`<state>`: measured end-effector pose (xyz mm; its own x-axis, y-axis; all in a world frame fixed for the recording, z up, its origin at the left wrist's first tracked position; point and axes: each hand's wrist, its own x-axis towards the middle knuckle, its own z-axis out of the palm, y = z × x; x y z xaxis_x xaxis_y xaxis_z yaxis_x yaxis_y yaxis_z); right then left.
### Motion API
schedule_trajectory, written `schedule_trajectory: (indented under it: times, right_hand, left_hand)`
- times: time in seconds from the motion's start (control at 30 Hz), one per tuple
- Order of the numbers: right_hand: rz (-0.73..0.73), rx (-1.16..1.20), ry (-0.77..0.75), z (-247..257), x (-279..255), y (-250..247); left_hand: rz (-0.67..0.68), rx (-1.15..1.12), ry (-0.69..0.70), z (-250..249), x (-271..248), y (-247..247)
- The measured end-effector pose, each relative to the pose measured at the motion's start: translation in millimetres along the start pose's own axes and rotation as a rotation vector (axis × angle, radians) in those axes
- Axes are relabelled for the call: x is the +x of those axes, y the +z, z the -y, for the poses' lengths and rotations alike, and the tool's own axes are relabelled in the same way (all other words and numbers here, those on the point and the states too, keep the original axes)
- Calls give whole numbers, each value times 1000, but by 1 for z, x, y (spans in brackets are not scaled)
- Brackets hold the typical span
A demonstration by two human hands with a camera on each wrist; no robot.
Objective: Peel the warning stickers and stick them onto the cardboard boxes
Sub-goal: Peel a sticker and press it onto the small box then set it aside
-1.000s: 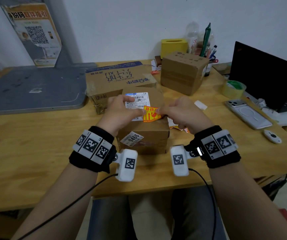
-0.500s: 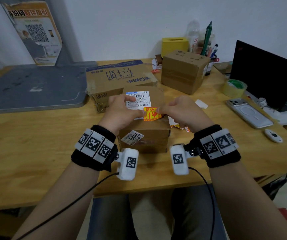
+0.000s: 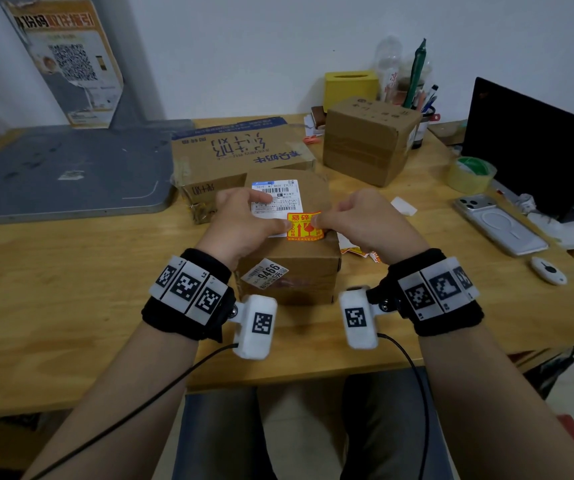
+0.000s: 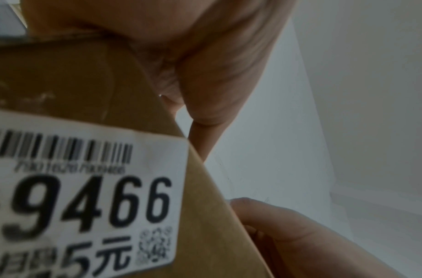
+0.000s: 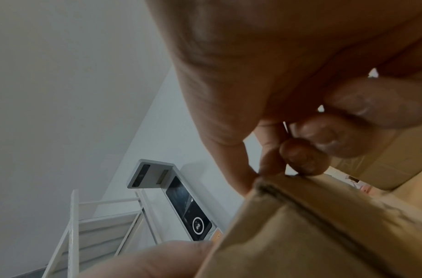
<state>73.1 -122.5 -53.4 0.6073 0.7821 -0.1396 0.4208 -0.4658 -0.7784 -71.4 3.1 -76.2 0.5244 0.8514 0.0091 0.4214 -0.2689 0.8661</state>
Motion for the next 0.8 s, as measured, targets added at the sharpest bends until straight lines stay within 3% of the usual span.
schedule_trajectory:
  times: [0.37, 0.53, 0.67, 0.73, 0.8]
  right_hand:
    - [-22, -175, -22, 8, -7, 3]
    - [-98, -242, -22, 4, -10, -1]
    - [-142, -94, -240, -6, -8, -1]
    - [-97, -13, -387, -5, -12, 2]
    - [-4, 85, -427, -4, -17, 6]
  left_hand:
    - [1, -23, 20, 4, 2, 1]
    - [10, -53, 25, 7, 3, 0]
    - [19, -79, 26, 11, 5, -2]
    - [14, -78, 32, 13, 7, -3]
    - [9, -75, 41, 14, 7, -4]
